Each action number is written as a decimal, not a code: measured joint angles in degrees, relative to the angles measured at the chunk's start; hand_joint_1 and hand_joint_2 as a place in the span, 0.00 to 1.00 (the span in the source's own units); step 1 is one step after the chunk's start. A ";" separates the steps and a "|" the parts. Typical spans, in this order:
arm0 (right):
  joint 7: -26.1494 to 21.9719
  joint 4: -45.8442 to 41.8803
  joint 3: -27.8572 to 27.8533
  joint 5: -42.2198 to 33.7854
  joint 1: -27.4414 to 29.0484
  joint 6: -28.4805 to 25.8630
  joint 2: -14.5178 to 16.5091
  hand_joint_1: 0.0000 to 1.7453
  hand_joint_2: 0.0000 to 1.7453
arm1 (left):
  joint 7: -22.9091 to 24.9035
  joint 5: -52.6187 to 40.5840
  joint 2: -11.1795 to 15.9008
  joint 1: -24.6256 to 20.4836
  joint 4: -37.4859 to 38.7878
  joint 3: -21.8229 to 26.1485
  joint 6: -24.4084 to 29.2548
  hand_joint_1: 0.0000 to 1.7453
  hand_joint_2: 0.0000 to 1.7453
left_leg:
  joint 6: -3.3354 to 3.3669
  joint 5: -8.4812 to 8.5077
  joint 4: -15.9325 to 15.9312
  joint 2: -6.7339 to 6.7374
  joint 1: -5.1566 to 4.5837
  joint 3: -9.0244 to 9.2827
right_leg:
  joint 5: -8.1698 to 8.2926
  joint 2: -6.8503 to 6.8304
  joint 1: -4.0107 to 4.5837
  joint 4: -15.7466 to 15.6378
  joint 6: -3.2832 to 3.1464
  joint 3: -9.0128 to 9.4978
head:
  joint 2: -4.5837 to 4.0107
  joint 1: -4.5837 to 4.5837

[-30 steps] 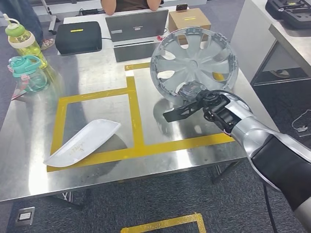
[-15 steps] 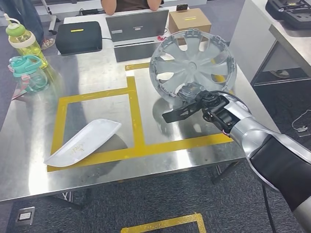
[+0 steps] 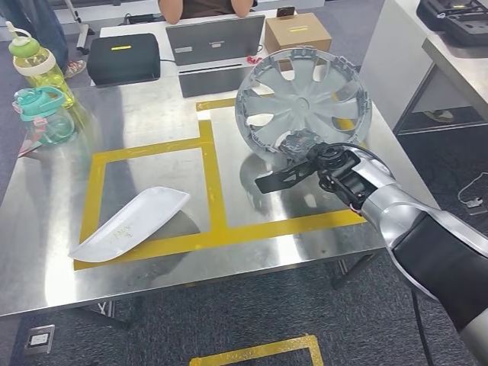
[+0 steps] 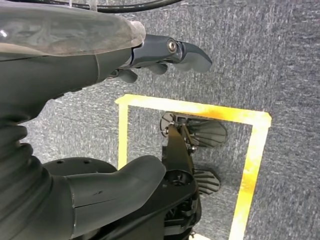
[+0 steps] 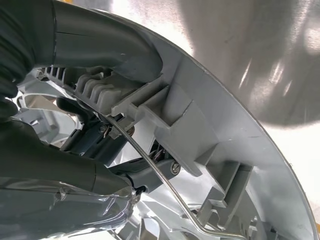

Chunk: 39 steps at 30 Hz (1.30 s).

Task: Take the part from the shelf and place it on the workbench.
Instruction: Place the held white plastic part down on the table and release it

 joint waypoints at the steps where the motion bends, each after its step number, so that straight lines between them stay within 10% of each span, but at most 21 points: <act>1: -0.03 0.03 -0.01 -0.07 0.00 -0.10 0.00 0.25 0.25 | -0.08 0.00 0.00 -0.01 0.00 0.00 0.09 0.00 1.00 | 0.00 0.00 0.00 0.00 0.00 0.00 | 0.00 0.00 0.00 0.00 0.00 0.00 | 0.00 0.00; 2: -0.04 0.05 -0.02 -0.14 -0.02 -0.27 0.00 0.00 0.00 | -0.16 -0.03 0.00 -0.03 0.00 0.00 0.20 0.00 1.00 | 0.00 0.00 0.00 0.00 0.00 0.00 | 0.00 0.00 0.00 0.00 0.00 0.01 | 0.00 0.00; 4: -0.02 0.13 -0.05 -0.35 -0.08 -0.59 0.00 0.00 0.00 | -0.26 -0.15 0.00 -0.10 0.00 0.00 0.71 0.00 1.00 | 0.00 0.00 0.00 0.00 0.00 0.01 | 0.00 0.00 0.00 0.00 0.00 0.02 | 0.00 0.01; 8: 0.00 0.37 -0.09 -0.80 -0.14 -0.98 -0.02 0.00 0.00 | -0.24 -0.20 -0.01 -0.37 0.00 0.00 2.38 0.00 0.00 | 0.00 0.00 0.00 0.00 0.00 0.05 | 0.00 0.00 0.00 0.00 0.00 0.06 | 0.00 -0.01; 39: -2.30 0.32 -3.66 -7.16 -0.13 -6.51 -0.04 0.00 0.00 | -0.31 0.79 -0.12 0.00 0.01 0.00 0.71 0.00 0.00 | 0.00 0.00 0.03 -0.01 0.00 0.12 | 0.02 -0.02 0.00 0.00 0.00 0.21 | 0.00 0.00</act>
